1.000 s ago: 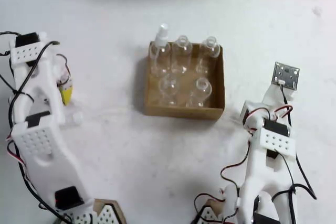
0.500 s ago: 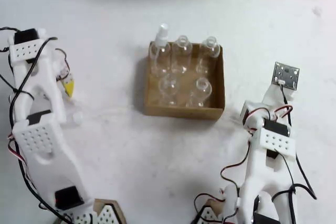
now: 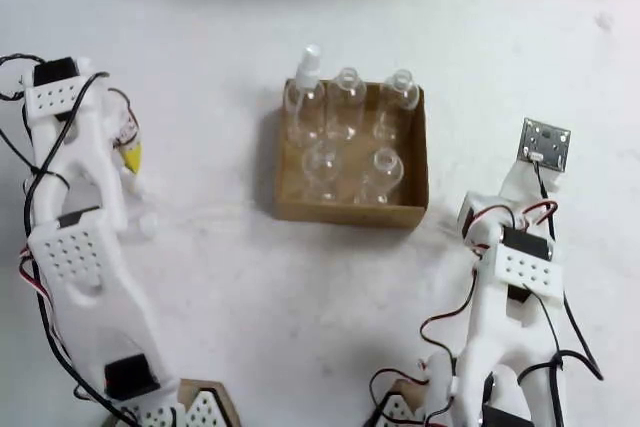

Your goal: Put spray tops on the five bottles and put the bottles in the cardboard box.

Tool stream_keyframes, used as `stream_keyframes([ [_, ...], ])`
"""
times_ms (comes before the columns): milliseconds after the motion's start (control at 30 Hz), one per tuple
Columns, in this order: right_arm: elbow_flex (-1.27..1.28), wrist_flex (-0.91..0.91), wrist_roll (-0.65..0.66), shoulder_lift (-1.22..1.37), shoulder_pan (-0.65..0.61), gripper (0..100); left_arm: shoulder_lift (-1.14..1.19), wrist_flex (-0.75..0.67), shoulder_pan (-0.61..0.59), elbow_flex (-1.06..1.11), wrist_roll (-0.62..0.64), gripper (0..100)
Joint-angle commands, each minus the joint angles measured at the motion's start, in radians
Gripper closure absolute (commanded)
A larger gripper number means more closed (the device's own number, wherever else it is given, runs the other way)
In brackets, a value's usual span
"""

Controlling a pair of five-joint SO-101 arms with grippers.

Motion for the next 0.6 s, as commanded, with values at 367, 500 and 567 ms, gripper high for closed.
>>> stream_keyframes([
  [367, -0.006, -0.019, 0.012, 0.001, -0.010, 85.8, 0.079, -0.057, 0.015, -0.046, 0.011, 89],
  [500, -0.006, -0.019, 0.012, 0.001, -0.010, 85.8, 0.081, -0.040, 0.010, -0.046, 0.009, 89],
  [567, -0.006, -0.019, 0.012, 0.001, -0.010, 85.8, 0.081, -0.018, 0.002, -0.048, 0.011, 89],
])
